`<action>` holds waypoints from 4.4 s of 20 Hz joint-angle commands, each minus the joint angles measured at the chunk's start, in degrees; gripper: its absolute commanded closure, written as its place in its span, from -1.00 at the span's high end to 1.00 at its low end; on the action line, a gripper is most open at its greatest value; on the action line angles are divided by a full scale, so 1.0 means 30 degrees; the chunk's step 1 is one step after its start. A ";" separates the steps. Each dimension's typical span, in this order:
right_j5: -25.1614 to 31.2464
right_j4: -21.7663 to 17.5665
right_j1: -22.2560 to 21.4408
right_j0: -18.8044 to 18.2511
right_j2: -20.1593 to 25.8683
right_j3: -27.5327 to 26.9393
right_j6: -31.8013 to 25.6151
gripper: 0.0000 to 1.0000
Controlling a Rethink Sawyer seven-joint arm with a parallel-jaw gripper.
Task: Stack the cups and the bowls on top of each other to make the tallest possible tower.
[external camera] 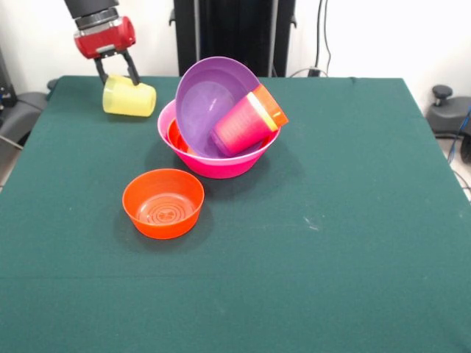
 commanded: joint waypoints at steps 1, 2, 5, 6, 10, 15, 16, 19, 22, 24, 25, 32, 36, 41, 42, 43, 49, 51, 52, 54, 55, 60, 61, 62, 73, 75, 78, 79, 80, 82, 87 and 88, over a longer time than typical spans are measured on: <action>0.1488 -0.0782 0.1633 0.0466 -0.0080 -0.0212 -0.4345 1.00; 0.1532 -0.0800 0.1806 0.0413 -0.0047 -0.0177 -0.4485 1.00; 0.1764 -0.0711 0.2459 0.0306 0.0056 -0.0273 -0.4937 1.00; 0.1752 -0.0708 0.2445 0.0282 0.0065 -0.0230 -0.4911 1.00; 0.1651 -0.0690 0.2396 0.0247 0.0169 -0.0092 -0.4800 1.00; 0.1059 -0.1055 0.2198 0.0335 0.0003 0.0248 -0.3970 1.00; 0.0997 -0.1074 0.2213 0.0326 0.0029 0.0260 -0.3912 1.00; 0.0399 -0.1304 0.2086 0.0272 0.0056 0.0357 -0.3368 1.00; -0.0174 -0.1731 0.1372 0.0685 -0.0108 0.0554 -0.2529 -1.00; -0.0362 -0.1889 0.1274 0.1084 -0.0206 0.0497 -0.2157 -1.00; -0.0328 -0.1837 0.1307 0.1019 -0.0164 0.0534 -0.2188 -1.00; 0.0139 -0.0884 0.0465 0.1174 0.0980 0.0400 -0.2316 -1.00; 0.0743 0.0342 -0.1007 0.2712 0.2427 -0.0195 -0.1946 -1.00; 0.2052 0.2353 -0.4009 0.5105 0.3024 -0.0753 -0.0701 -1.00; 0.2185 0.2792 -0.4789 0.5516 0.3098 -0.0703 -0.0389 -1.00; 0.2312 0.3236 -0.5263 0.5794 0.3137 -0.0637 -0.0220 -1.00; 0.1614 0.5036 -0.8154 0.7716 0.2608 0.0292 0.1373 -1.00; 0.1162 0.5445 -0.8776 0.8431 0.2133 0.0578 0.1960 -1.00; 0.1004 0.5674 -0.9017 0.8718 0.1957 0.0660 0.2131 -1.00; 0.0734 0.6121 -0.9450 0.9227 0.1653 0.0802 0.2376 -1.00; 0.0534 0.6237 -0.9611 0.9461 0.1431 0.0927 0.2503 -1.00; -0.1199 0.6094 -1.0360 1.1214 -0.0431 0.1804 0.4140 -1.00; -0.1906 0.5674 -1.0248 1.1866 -0.1264 0.1827 0.4716 -1.00; -0.2613 0.5253 -1.0137 1.2519 -0.2097 0.1850 0.5293 -1.00; -0.7786 0.4748 -0.7542 1.7158 -0.8373 0.1191 0.6635 -1.00; -0.8150 0.5063 -0.7423 1.7606 -0.8793 0.1187 0.6656 -1.00; -0.7666 0.5507 -0.8046 1.7244 -0.8328 0.1626 0.6260 -1.00; -0.7366 0.5633 -0.8342 1.6919 -0.7985 0.1871 0.6029 -1.00; -0.6984 0.5759 -0.8638 1.6464 -0.7494 0.2038 0.5686 -1.00; -0.6290 0.5940 -0.9001 1.5529 -0.6588 0.2290 0.5060 -1.00; -0.3020 0.8131 -1.1713 1.2224 -0.2659 0.3329 0.2487 -1.00; -0.2375 0.8903 -1.2524 1.1506 -0.1716 0.3681 0.1967 -1.00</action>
